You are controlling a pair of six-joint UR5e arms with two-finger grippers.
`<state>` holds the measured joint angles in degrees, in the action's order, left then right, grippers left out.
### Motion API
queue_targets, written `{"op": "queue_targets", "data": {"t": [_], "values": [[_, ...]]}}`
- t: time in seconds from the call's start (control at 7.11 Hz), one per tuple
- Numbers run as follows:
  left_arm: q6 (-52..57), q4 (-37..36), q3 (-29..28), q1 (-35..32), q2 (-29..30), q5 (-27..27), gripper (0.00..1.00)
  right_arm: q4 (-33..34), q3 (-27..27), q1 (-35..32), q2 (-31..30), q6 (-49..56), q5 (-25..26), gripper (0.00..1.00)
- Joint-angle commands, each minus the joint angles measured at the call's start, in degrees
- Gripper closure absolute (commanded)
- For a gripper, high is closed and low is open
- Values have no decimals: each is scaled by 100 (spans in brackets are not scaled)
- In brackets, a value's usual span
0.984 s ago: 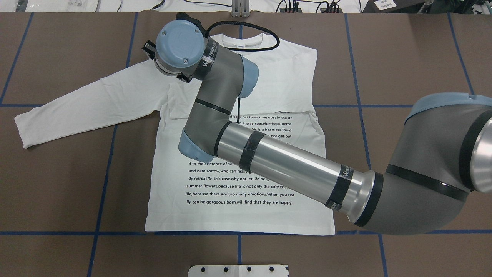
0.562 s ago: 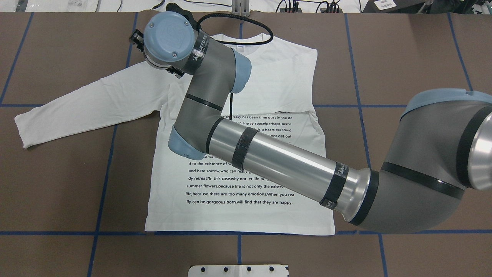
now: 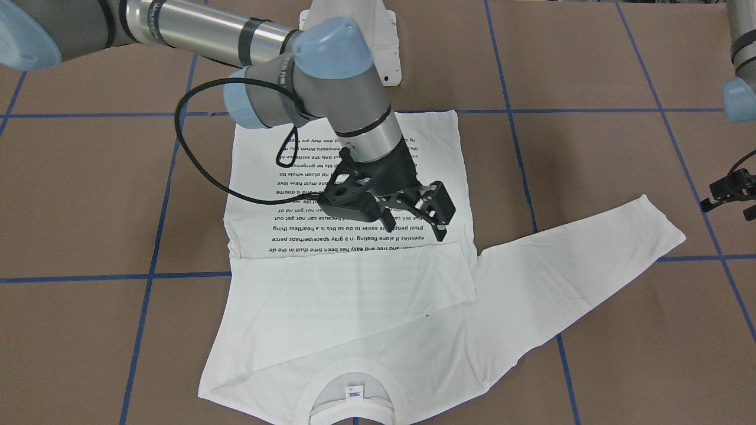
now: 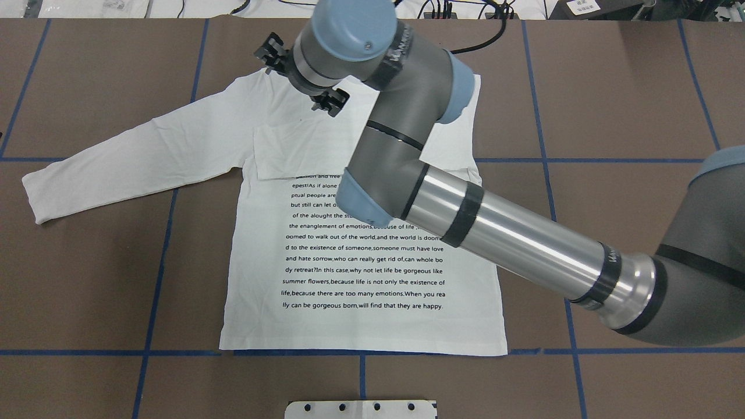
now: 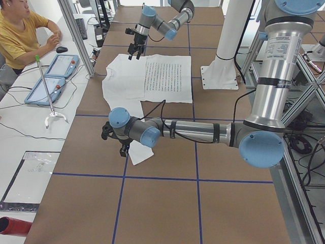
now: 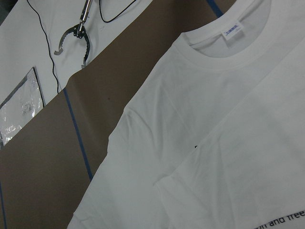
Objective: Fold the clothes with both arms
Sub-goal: 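Grasp the sleeve with the right gripper and fold it across the shirt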
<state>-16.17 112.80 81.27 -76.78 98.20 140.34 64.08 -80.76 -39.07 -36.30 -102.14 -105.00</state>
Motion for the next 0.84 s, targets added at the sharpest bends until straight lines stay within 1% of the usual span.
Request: {"op": "queue_targets", "data": {"t": [0.0, 0.14, 0.28, 0.42, 0.56, 0.7], "values": [[-211, 504, -671, 294, 146, -7, 4, 60, -1629, -266, -1540, 18, -318, 1], [-220, 523, -908, 478, 225, -15, 6, 43, -1818, -485, -1877, 18, -755, 1], [-220, 541, -1146, 532, 287, -24, 7, 43, -1838, -801, -2046, 36, -1255, 1], [-220, 558, -1331, 629, 374, -33, 10, -1, -1846, -1160, -2334, 297, -1808, 1], [-202, 558, -1550, 804, 514, -42, 12, -10, -1847, -1338, -2494, 787, -2197, 1], [-211, 558, -1587, 823, 516, -42, 21, -10, -1847, -1340, -2504, 801, -2218, 1]]}}
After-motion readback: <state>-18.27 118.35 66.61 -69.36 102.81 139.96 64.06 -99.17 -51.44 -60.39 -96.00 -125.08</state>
